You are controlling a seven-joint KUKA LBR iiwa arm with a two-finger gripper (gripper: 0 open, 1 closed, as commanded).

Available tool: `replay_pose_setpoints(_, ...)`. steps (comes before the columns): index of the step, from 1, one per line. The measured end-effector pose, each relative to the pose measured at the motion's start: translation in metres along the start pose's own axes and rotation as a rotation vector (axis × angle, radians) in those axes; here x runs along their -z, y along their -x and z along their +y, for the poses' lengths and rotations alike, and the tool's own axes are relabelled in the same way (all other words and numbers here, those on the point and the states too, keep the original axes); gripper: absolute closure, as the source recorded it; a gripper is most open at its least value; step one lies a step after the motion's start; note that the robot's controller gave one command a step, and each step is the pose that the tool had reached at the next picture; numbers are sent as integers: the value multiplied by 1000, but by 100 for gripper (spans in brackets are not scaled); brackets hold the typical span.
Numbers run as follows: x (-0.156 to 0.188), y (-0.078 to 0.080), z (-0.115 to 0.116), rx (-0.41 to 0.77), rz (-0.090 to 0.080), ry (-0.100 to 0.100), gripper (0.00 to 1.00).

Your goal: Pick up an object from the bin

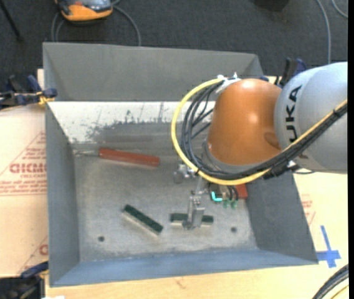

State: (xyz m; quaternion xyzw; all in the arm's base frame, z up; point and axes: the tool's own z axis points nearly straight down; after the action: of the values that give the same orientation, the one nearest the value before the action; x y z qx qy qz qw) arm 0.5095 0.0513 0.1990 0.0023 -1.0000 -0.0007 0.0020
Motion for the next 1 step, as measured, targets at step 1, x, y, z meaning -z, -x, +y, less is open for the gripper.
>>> replay_pose_setpoints(1,3,1,0,-1,-5,0,0)
